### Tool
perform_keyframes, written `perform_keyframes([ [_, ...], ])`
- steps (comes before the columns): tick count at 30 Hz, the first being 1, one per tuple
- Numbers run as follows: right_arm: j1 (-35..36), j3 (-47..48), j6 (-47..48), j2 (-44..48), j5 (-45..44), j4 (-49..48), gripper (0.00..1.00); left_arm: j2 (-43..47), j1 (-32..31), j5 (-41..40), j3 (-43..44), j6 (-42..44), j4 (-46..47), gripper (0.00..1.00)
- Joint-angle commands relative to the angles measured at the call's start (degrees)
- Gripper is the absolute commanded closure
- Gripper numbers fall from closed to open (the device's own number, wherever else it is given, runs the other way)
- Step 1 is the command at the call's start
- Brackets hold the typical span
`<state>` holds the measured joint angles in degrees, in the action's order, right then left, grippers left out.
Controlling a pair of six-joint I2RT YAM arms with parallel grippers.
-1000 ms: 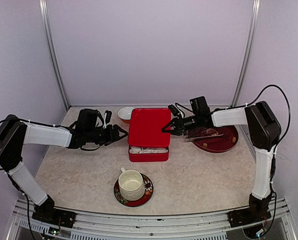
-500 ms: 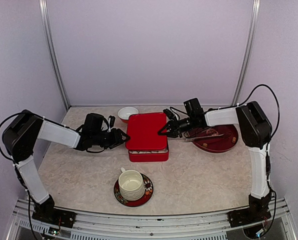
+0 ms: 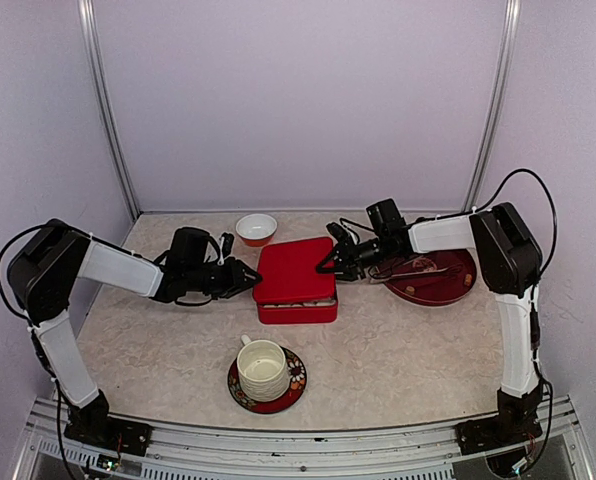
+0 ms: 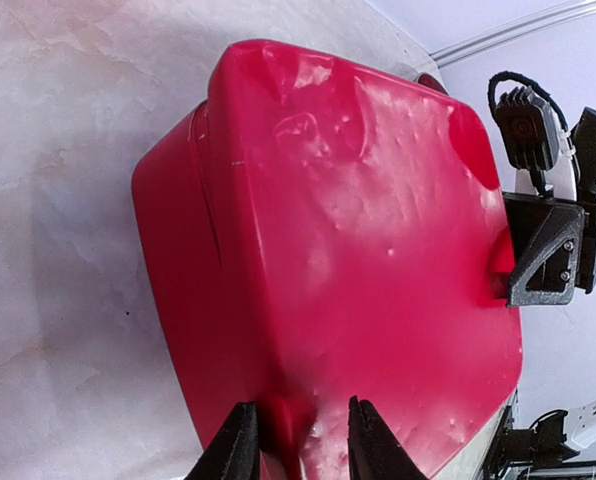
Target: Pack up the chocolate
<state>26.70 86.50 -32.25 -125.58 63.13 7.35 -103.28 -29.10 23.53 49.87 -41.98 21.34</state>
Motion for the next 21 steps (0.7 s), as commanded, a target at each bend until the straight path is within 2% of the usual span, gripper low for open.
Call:
perform_keyframes([
  [1, -0.83, -0.58, 1.28, 1.75, -1.82, 1.08, 0.62, 0.13, -1.09, -0.67, -0.3, -0.34, -0.57, 0.72],
  [5, -1.33, -1.03, 1.92, 2.89, -3.4, 1.83, 0.55, -0.39, -1.28, -0.81, 0.24, -0.41, -1.31, 0.75],
  [9, -1.89, -1.85, 3.58, 4.42, -5.09, 3.71, 0.42, -0.61, -1.85, -1.19, 0.79, 0.08, -2.59, 0.76],
  [18, -2.09, -2.48, 9.85, 7.17, -11.68, 10.49, 0.39, 0.5, -1.74, -3.24, 0.85, 0.48, -4.87, 0.77],
  [21, -2.04, -1.24, 12.19, 6.7, -14.99, 13.48, 0.4, 1.15, -1.62, -3.58, 0.58, 0.75, -5.26, 0.71],
])
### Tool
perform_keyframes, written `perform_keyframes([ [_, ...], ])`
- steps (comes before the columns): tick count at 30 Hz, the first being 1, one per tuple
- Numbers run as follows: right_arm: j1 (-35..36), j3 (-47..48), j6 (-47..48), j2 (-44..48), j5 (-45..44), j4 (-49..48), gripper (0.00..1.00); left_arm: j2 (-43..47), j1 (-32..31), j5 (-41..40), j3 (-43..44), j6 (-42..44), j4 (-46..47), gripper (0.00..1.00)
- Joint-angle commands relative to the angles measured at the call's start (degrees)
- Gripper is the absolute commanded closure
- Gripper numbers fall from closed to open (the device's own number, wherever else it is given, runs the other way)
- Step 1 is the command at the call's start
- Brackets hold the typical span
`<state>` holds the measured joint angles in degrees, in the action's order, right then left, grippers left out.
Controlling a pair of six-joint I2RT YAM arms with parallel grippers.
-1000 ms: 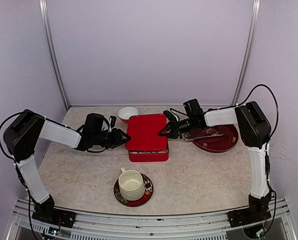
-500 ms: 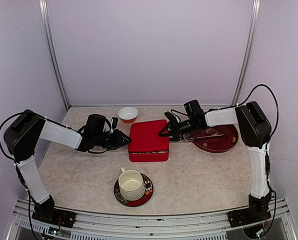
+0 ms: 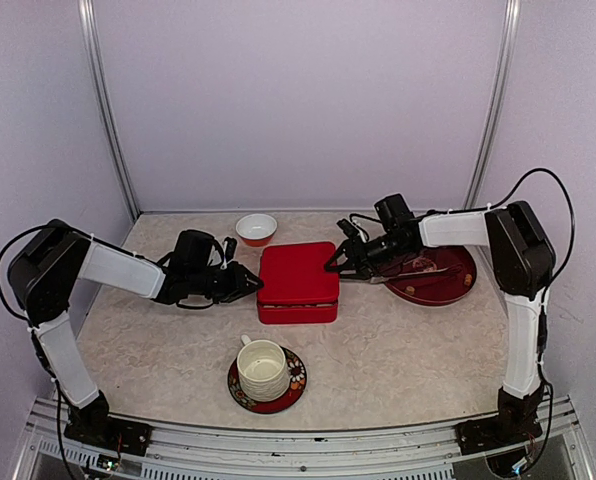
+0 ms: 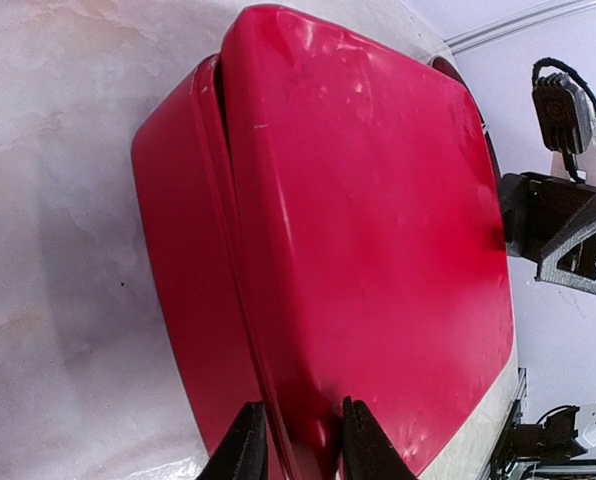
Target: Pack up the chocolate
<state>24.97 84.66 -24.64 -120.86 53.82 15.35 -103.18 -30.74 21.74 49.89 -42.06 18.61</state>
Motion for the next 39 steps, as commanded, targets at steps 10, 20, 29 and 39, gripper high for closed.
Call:
perform_keyframes([
  [10, 0.88, 2.45, 7.92, -0.15, -10.08, 8.44, 0.55, 2.1, 0.23, -1.94, 1.79, 2.95, -4.69, 0.55],
  [20, 2.14, 4.22, 8.8, -1.22, -9.62, 9.24, 0.77, 1.48, 0.48, -2.63, 5.18, 5.73, -7.56, 0.41],
  [29, 2.71, 2.56, 9.63, -0.22, -9.0, 9.99, 0.79, 1.31, -0.64, -0.62, 4.96, 6.9, -8.24, 0.55],
  [39, 1.4, -1.2, 6.0, 3.86, -2.88, 5.23, 0.54, 2.87, -3.12, -1.75, 3.59, 8.48, -11.87, 0.67],
])
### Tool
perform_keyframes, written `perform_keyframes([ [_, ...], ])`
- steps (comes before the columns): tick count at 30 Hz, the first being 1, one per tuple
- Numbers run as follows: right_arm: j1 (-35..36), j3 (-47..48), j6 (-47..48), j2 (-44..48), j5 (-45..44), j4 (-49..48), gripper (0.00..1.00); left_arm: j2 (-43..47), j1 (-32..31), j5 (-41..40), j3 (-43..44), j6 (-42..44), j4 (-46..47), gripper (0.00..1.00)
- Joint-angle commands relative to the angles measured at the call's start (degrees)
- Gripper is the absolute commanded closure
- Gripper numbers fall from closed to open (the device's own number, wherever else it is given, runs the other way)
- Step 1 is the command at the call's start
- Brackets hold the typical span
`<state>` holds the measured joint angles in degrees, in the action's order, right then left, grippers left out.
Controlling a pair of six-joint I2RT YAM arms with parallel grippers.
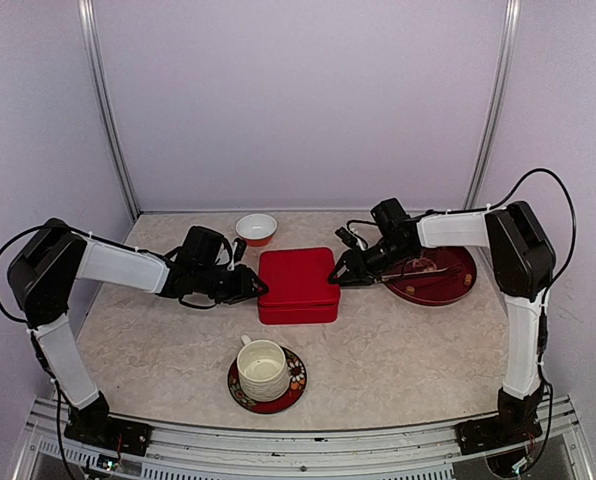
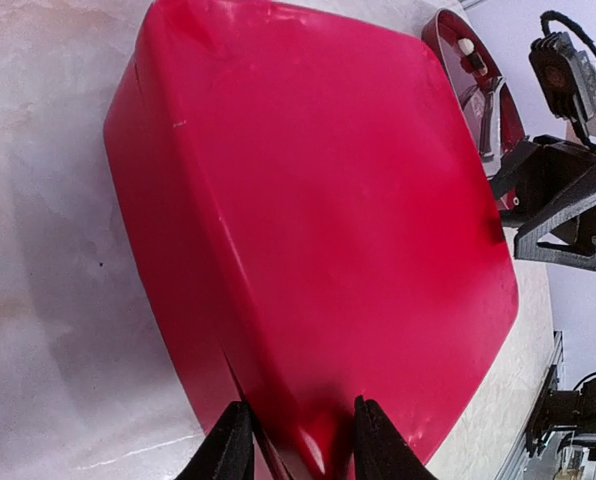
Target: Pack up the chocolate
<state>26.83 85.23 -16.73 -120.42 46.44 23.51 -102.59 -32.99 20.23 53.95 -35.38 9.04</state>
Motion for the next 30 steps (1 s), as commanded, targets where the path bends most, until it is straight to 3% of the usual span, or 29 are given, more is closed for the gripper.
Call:
perform_keyframes([
  [1, -0.62, -1.88, -2.17, 3.49, 4.77, -3.09, 0.56, 2.51, -0.91, -0.34, -0.79, 1.73, -2.5, 0.68],
  [10, -0.38, -3.55, -0.75, 3.76, 3.72, -2.12, 0.68, 3.89, 0.02, -1.62, -2.73, 2.13, -3.73, 0.68],
  [13, -0.29, -4.98, -0.38, 3.65, 2.61, -2.21, 0.68, 3.62, 0.2, -2.24, -2.36, 2.15, -4.25, 0.51],
  [21, -1.03, -6.06, -0.37, 3.41, -1.37, -3.11, 0.69, 0.73, 0.19, -3.75, 2.53, 3.37, -5.81, 0.53],
  [30, -2.4, -6.37, 2.5, 2.0, -5.49, -0.86, 0.68, -3.08, 0.73, -4.35, 8.54, 5.5, -8.71, 0.42],
])
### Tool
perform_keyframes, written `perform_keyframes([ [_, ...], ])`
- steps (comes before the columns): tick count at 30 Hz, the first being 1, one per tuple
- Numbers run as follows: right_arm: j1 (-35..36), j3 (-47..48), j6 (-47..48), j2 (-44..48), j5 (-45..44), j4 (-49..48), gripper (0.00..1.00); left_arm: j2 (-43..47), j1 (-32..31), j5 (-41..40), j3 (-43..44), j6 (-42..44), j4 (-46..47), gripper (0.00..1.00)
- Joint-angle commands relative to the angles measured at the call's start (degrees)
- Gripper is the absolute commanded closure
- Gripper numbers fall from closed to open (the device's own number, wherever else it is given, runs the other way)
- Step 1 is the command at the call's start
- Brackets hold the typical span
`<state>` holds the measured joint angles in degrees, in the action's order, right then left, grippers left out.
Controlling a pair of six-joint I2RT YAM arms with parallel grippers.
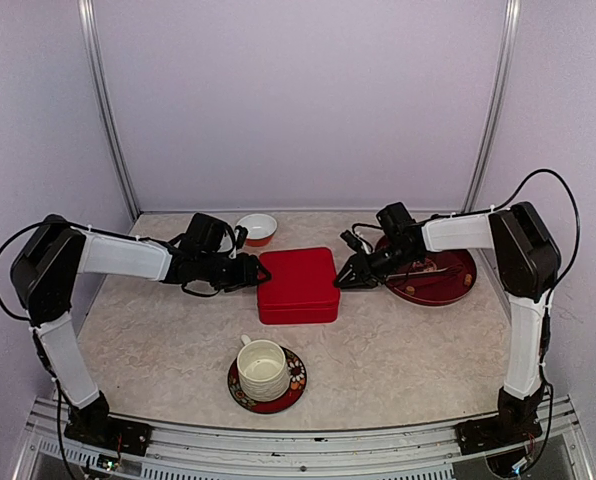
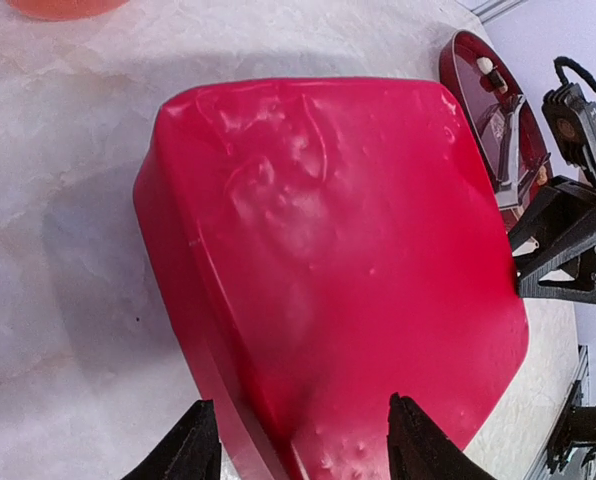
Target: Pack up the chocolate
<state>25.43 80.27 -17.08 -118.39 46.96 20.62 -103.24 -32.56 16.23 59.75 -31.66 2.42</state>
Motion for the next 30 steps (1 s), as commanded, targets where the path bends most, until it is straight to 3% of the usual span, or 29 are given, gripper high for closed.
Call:
perform_keyframes([
  [1, -1.0, -1.89, 3.13, -0.02, -6.38, 2.14, 0.68, -2.84, 0.26, -0.14, 3.11, 1.92, -2.23, 0.42],
  [9, -0.17, -5.52, 3.11, 1.85, -0.93, -0.83, 0.7, -4.52, -0.67, 0.76, 3.15, 2.24, -2.0, 0.54],
  [14, 1.55, -4.65, 3.15, 2.9, 1.44, -1.31, 0.76, -3.09, -0.74, 0.97, 1.08, 1.65, -0.98, 0.57],
  [18, 2.7, -3.74, 3.77, 2.01, 1.9, -0.28, 0.85, -1.22, -0.43, 0.51, -0.95, 1.28, -0.75, 0.42],
  [22, 3.36, -4.04, 4.21, 0.6, 1.51, 0.68, 0.9, -0.77, -0.25, 1.33, -2.36, 1.11, -0.14, 0.4],
  [27, 3.4, -4.17, 4.14, -1.28, -0.28, 0.7, 0.89, -1.96, -0.25, 2.05, -3.42, 1.04, 0.51, 0.48],
  [30, 3.4, -4.27, 3.63, -1.66, -0.37, 0.04, 0.87, -3.1, 0.68, 0.93, -3.79, -0.03, -0.7, 0.58],
])
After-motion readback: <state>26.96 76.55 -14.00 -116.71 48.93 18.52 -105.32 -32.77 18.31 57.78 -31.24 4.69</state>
